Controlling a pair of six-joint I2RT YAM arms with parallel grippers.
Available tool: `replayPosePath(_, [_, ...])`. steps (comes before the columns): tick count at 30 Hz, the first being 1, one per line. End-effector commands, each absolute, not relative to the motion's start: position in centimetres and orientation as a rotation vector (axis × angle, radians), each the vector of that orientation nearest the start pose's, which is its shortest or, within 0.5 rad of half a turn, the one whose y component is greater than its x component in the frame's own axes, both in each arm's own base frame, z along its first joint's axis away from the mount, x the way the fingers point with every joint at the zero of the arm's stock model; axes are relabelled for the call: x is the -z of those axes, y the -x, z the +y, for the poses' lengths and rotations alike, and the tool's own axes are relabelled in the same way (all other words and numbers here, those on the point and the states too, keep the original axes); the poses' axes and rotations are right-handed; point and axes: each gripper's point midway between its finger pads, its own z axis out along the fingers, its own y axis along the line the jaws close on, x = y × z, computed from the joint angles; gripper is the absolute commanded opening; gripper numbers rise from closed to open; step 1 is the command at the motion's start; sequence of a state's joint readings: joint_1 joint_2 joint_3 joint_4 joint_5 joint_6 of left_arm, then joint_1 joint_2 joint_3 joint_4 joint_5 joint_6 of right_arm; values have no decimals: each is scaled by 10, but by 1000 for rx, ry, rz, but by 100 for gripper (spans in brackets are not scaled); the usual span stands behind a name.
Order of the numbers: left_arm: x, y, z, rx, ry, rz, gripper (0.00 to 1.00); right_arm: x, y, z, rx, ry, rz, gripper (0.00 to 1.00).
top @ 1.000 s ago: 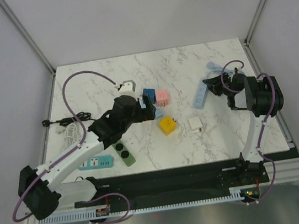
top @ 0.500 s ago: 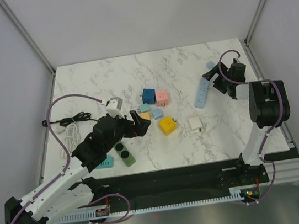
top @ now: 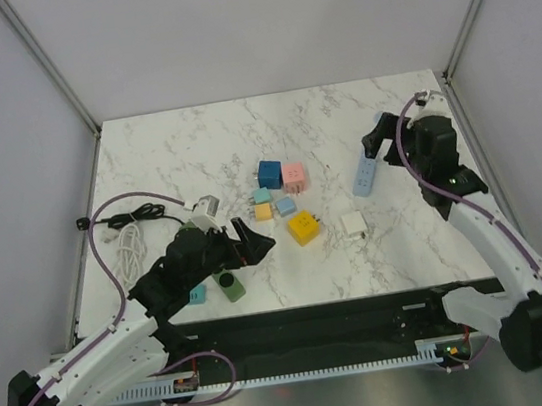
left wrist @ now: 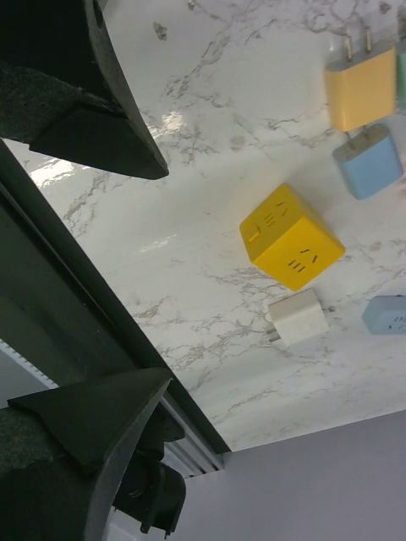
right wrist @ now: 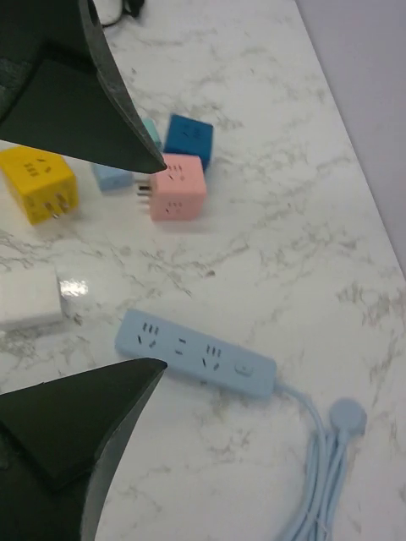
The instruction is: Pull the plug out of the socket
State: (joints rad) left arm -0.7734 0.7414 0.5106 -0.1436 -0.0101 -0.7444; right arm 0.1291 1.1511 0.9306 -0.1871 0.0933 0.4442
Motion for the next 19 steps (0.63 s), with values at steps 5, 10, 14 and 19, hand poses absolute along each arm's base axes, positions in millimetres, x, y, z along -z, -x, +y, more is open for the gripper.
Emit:
replayPosePath(5, [-155,-161,-241,1235,75,2163,100,-175,-278,126,-640,-142,2034,98])
replayPosePath(10, [-132,-145,-241,1362,85,2129,100,-132,-243,131,-712,-178,2140,98])
replayPosePath(14, [-125,-134,-240,1484,98,2048,100,-117,-229,146,-860,-169,2103,98])
replayPosePath(19, [-111,-118,-237,1593,119,2027,100,-106,-215,158,-1054,-185,1943,98])
